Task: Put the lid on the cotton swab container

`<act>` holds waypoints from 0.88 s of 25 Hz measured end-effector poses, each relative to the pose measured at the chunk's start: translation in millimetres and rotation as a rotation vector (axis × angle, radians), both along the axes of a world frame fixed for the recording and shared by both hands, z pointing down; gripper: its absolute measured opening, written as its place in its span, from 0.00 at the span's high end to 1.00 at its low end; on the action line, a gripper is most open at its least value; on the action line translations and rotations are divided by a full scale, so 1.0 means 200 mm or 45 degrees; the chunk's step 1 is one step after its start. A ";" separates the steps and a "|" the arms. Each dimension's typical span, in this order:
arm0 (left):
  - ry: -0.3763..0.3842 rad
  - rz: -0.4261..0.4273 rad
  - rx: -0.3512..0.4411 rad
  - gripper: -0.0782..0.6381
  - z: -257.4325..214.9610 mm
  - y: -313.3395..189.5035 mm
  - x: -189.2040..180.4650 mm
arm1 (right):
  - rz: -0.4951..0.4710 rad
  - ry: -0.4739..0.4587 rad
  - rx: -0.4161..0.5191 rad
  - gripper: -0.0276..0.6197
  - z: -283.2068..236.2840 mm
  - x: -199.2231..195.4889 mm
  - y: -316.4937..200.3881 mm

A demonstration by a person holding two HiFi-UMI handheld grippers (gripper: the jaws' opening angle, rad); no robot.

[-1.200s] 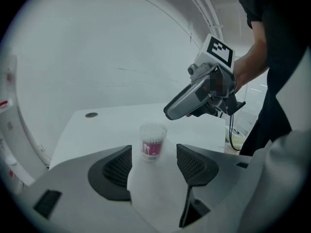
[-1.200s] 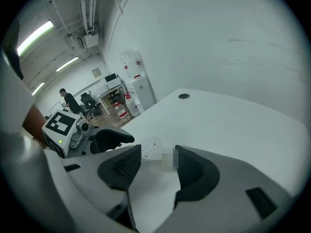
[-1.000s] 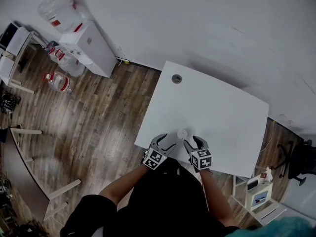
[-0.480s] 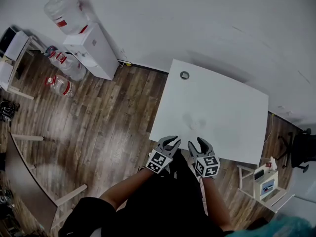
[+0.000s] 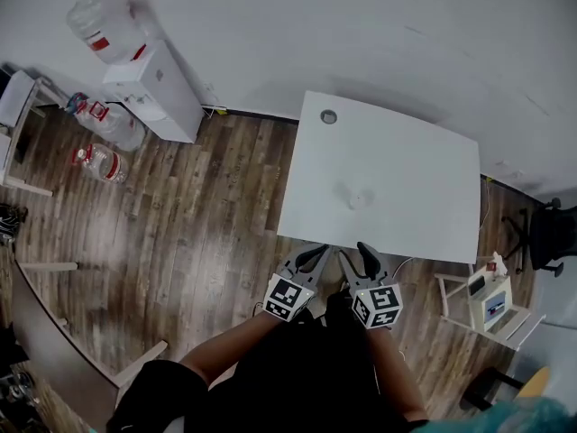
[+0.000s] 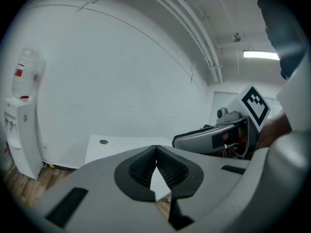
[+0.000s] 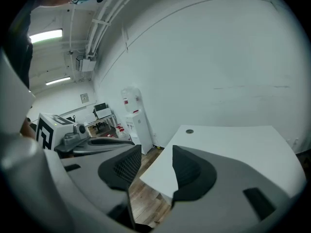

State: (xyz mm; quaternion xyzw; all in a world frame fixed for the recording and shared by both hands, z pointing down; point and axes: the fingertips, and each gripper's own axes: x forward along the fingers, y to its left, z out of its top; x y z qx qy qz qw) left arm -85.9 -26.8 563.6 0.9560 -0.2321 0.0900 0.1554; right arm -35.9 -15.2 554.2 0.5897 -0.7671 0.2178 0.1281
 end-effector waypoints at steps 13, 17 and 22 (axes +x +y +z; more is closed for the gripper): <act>0.080 -0.182 0.093 0.87 -0.34 0.46 0.28 | 0.192 -0.019 0.236 0.86 -0.31 0.29 0.49; 0.073 -0.211 0.091 0.87 -0.36 0.69 0.42 | 0.177 0.048 0.302 0.90 -0.38 0.36 0.72; 0.060 -0.240 0.155 0.87 -0.40 0.97 0.54 | 0.148 0.099 0.341 0.90 -0.38 0.45 0.99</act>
